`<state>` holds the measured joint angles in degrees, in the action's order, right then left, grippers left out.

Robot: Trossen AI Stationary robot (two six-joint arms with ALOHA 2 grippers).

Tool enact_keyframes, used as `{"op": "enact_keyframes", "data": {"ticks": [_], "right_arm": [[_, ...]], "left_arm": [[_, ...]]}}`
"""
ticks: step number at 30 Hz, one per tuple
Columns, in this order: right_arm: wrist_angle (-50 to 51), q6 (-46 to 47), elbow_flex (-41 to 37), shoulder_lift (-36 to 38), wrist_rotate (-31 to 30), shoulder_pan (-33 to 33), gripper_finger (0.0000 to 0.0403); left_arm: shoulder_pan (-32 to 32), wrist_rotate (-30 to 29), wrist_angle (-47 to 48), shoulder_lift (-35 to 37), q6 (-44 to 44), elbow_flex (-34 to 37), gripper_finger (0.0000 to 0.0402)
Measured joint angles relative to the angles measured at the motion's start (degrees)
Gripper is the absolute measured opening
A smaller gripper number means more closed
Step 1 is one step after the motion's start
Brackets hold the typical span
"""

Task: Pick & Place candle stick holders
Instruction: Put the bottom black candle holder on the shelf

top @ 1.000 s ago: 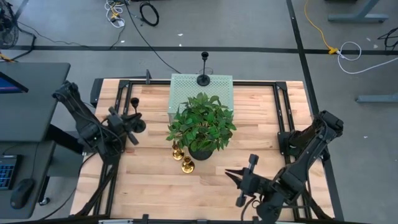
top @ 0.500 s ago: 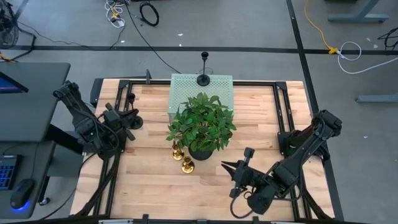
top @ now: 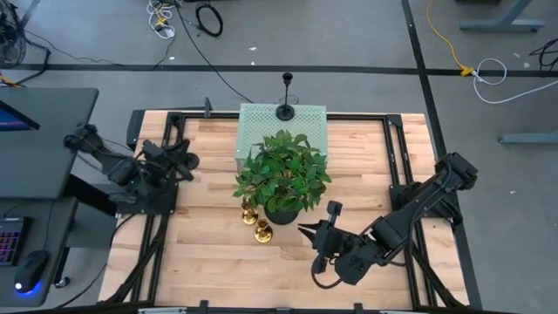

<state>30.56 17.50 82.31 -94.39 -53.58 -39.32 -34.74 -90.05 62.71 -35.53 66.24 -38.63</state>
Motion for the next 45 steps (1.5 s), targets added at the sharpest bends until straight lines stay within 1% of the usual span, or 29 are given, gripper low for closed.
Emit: {"op": "enact_keyframes", "data": {"ticks": [4, 7, 10, 12, 13, 15, 17, 20, 22, 23, 24, 25, 26, 28, 29, 32, 33, 36, 38, 41, 43, 45], "right_arm": [[-1.6, 0.0, -1.7, 0.0, -0.2, 0.6, 0.0033], [-3.6, 0.0, -3.5, 0.0, -0.3, 1.3, 0.0033], [-4.0, -0.3, -4.6, 0.0, 0.5, 2.2, 0.0033], [-4.4, -0.4, -5.1, 0.0, 0.8, 2.8, 0.0033], [-4.3, -0.4, -5.4, 0.0, 0.9, 3.0, 0.0033], [-4.4, -0.6, -5.9, 0.0, 1.4, 3.3, 0.0033], [-4.5, -1.0, -6.4, 0.0, 2.0, 3.3, 0.0033], [-4.8, -1.6, -6.9, 0.0, 2.2, 3.3, 0.0033], [-4.7, -1.8, -7.0, 0.0, 2.2, 3.3, 0.0033], [-4.7, -1.8, -7.0, 0.0, 2.2, 3.3, 0.0033], [-4.7, -1.8, -7.0, 0.0, 2.2, 3.2, 0.0033], [-4.7, -1.9, -7.0, 0.0, 2.2, 3.0, 0.0033], [-4.6, -2.0, -7.0, 0.0, 2.2, 2.9, 0.0033], [-4.3, -2.0, -7.1, 0.4, 2.2, 2.6, 0.0033], [-4.4, -2.1, -7.1, 0.5, 2.1, 2.6, 0.0033], [-4.4, -3.5, -7.1, 1.3, 1.7, 2.6, 0.0033], [-4.5, -3.4, -7.1, 1.6, 1.7, 2.7, 0.0033], [-4.3, -3.5, -7.1, 2.2, 1.6, 2.9, 0.0033], [-4.3, -3.4, -7.1, 2.2, 1.5, 3.0, 0.0033], [-4.0, -3.1, -7.1, 2.2, 1.5, 3.3, 0.0033], [-3.6, -2.4, -7.2, 2.2, 1.6, 3.4, 0.0033], [-3.8, -1.3, -8.0, 2.3, 1.5, 3.5, 0.0033]], "left_arm": [[8.2, 0.0, -2.8, -2.9, -0.5, 0.0, 0.001], [14.4, -0.2, -8.2, -5.8, -2.1, 0.0, 0.001], [18.6, 0.1, -14.4, -9.6, -10.4, 0.0, 0.001], [20.3, 0.1, -20.9, -11.8, -14.5, 0.0, 0.001], [21.0, 0.7, -24.1, -12.8, -18.2, 0.0, 0.001], [23.0, 2.6, -29.4, -14.8, -26.9, 0.0, 0.001], [25.8, 6.3, -36.5, -15.3, -33.8, 0.0, 0.001], [31.9, 14.5, -49.7, -15.8, -47.7, 0.0, 0.001], [36.8, 25.6, -61.1, -15.9, -59.2, 0.7, 0.001], [39.5, 32.8, -67.9, -15.9, -64.4, 1.4, 0.001], [42.3, 39.7, -73.9, -15.8, -67.9, 2.1, 0.001], [44.8, 44.3, -78.8, -15.8, -69.7, 2.7, 0.001], [47.0, 46.2, -80.9, -15.8, -70.7, 2.9, 0.001], [50.7, 48.2, -81.1, -15.8, -71.2, 3.0, 0.001], [52.7, 51.9, -81.1, -15.8, -70.3, 3.2, 0.001], [59.7, 69.3, -85.2, -17.5, -69.4, 4.2, 0.001], [61.5, 72.6, -86.9, -19.0, -68.5, 4.2, 0.001], [66.7, 78.5, -86.4, -22.8, -66.8, 4.6, 0.001], [69.2, 84.6, -90.5, -25.2, -66.6, 4.4, 0.001], [71.7, 91.2, -95.4, -29.4, -66.1, 4.4, 0.001], [73.3, 96.6, -98.3, -32.0, -65.9, 4.4, 0.001], [74.9, 101.5, -101.0, -33.6, -65.9, 4.4, 0.001]]}}
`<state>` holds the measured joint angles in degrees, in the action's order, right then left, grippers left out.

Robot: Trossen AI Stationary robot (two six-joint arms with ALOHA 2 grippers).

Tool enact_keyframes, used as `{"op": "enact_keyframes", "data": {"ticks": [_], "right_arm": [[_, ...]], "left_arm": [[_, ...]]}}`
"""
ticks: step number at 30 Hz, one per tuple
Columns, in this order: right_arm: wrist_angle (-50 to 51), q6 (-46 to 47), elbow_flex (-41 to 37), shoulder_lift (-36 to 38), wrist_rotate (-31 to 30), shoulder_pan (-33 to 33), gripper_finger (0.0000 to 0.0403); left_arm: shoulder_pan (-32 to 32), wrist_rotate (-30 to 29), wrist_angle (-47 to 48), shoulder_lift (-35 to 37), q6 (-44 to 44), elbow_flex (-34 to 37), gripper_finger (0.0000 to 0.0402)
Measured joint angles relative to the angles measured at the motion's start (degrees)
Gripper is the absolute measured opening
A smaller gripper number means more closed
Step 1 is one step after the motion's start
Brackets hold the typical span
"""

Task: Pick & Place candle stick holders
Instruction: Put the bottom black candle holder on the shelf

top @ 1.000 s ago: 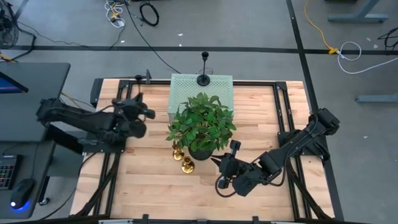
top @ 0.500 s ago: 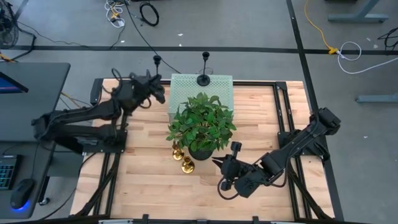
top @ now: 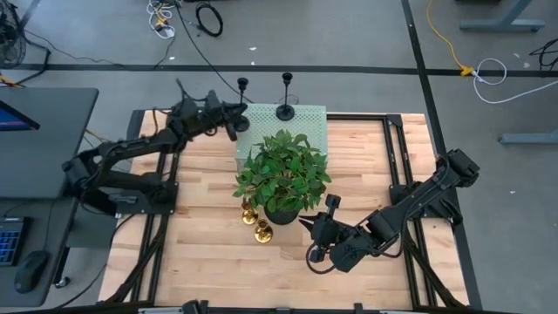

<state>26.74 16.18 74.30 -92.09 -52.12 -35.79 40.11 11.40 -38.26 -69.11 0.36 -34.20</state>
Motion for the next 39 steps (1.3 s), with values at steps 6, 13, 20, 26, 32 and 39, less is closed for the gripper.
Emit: {"op": "enact_keyframes", "data": {"ticks": [6, 13, 20, 26, 32, 39], "right_arm": [[0.0, 2.9, -1.5, 0.7, -0.9, 0.0, 0.0033], [0.8, 4.6, -1.7, 0.7, -1.0, 0.8, 0.0033], [4.4, 8.1, -1.7, 0.7, -2.7, 1.4, 0.0033], [7.3, 11.0, -1.7, 0.7, -4.5, 1.5, 0.0033], [7.5, 11.9, -1.7, 0.7, -4.4, 1.7, 0.0033], [8.1, 12.3, -1.7, 0.7, -4.4, 1.7, 0.0033]], "left_arm": [[4.3, 7.8, -4.6, -3.5, 0.2, 0.0, 0.001], [6.4, 14.2, -14.3, -8.3, 2.3, 0.0, 0.001], [7.9, 17.0, -25.5, -15.0, 4.4, -0.1, 0.001], [8.3, 20.8, -30.9, -20.3, 5.6, -1.1, 0.001], [8.6, 22.7, -30.9, -26.1, 4.8, -5.1, 0.001], [10.4, 24.6, -30.9, -27.6, 3.7, -7.2, 0.0012]]}}
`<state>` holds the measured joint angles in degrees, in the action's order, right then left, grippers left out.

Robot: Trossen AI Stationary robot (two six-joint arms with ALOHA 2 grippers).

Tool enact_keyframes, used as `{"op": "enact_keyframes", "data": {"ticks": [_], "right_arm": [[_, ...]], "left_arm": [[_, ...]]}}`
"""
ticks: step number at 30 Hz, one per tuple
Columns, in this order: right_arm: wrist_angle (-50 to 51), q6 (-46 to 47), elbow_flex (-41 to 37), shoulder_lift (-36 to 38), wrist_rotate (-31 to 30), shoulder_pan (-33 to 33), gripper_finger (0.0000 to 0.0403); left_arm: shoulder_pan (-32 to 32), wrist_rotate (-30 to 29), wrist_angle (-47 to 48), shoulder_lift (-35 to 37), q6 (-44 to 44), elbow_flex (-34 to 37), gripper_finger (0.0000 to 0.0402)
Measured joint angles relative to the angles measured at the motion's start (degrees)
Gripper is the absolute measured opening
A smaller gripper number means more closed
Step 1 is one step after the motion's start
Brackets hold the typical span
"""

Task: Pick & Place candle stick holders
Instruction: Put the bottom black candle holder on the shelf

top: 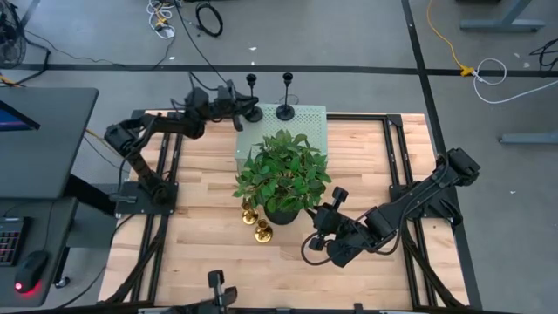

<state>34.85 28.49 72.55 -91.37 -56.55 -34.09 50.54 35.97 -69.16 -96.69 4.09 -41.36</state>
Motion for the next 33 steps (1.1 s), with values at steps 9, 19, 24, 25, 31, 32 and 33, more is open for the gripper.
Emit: {"op": "enact_keyframes", "data": {"ticks": [9, 19, 24, 25, 31, 32, 33], "right_arm": [[0.0, -0.4, 0.0, 0.0, -1.0, 0.9, 0.0033], [-0.1, -0.4, 0.0, 0.0, -1.0, 2.0, 0.0033], [-0.1, -0.5, 0.0, 0.0, -1.0, 2.0, 0.0033], [-0.1, -0.5, 0.0, 0.0, -1.0, 2.0, 0.0033], [0.0, -1.0, 0.0, 0.0, -1.0, 2.0, 0.0033], [0.0, -1.0, 0.0, 0.0, -1.0, 2.0, 0.0033], [0.0, -1.0, 0.0, 0.0, -1.0, 2.0, 0.0033]], "left_arm": [[1.7, 0.3, -0.4, -1.9, 0.1, 0.0, 0.0016], [1.6, 2.0, -1.6, -4.5, 1.7, -1.9, 0.0025], [1.6, 1.9, -0.2, -4.7, 1.7, -1.9, 0.0053], [1.7, 1.9, -0.4, -4.7, 1.7, -1.9, 0.0056], [1.7, 1.3, -0.4, -4.7, 1.9, -1.9, 0.0062], [1.7, 1.3, -0.4, -4.7, 2.3, -1.9, 0.0063], [1.7, 1.3, -0.4, -4.7, 2.5, -1.9, 0.0064]]}}
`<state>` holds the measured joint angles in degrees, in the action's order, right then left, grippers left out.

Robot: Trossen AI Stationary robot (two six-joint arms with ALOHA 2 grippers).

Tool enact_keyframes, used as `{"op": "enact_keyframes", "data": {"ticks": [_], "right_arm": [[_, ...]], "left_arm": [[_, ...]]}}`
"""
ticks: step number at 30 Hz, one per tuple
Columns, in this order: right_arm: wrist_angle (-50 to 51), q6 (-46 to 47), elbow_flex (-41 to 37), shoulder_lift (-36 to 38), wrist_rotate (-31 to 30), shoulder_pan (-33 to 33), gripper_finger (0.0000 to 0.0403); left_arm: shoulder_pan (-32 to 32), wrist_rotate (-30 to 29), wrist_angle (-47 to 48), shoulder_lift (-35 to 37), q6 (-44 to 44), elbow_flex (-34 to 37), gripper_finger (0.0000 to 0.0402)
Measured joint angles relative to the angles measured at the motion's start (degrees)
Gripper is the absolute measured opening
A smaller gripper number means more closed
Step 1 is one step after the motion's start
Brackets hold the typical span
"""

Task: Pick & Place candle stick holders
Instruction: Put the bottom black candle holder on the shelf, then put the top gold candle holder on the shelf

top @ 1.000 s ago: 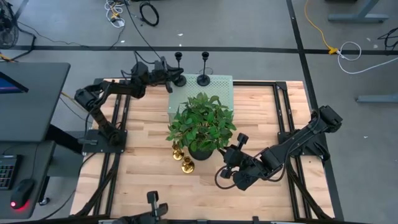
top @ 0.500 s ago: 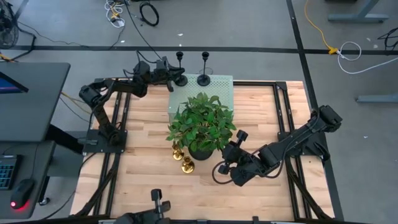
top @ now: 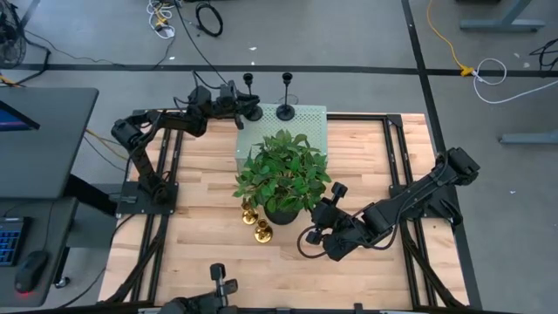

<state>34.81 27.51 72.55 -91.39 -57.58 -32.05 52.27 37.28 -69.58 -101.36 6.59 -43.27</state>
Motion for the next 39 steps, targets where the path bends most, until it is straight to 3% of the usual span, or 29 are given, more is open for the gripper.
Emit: {"op": "enact_keyframes", "data": {"ticks": [13, 18, 35, 39], "right_arm": [[0.0, 0.0, 0.0, 0.0, 0.0, 0.0, 0.0033], [0.6, 0.0, 0.0, 0.0, 0.0, 0.0, 0.0033], [1.0, 0.3, 0.0, 0.0, -0.4, 0.0, 0.0033], [1.0, 0.3, 0.0, 0.0, -0.4, 0.0, 0.0033]], "left_arm": [[1.1, 0.0, -0.1, 0.6, 0.3, 0.0, 0.013], [2.4, 3.0, -0.1, 0.6, 1.8, 0.0, 0.0161], [10.1, 21.3, 0.7, 4.3, 8.9, 0.0, 0.0186], [12.0, 29.6, 0.8, 4.9, 13.2, 0.0, 0.0186]]}}
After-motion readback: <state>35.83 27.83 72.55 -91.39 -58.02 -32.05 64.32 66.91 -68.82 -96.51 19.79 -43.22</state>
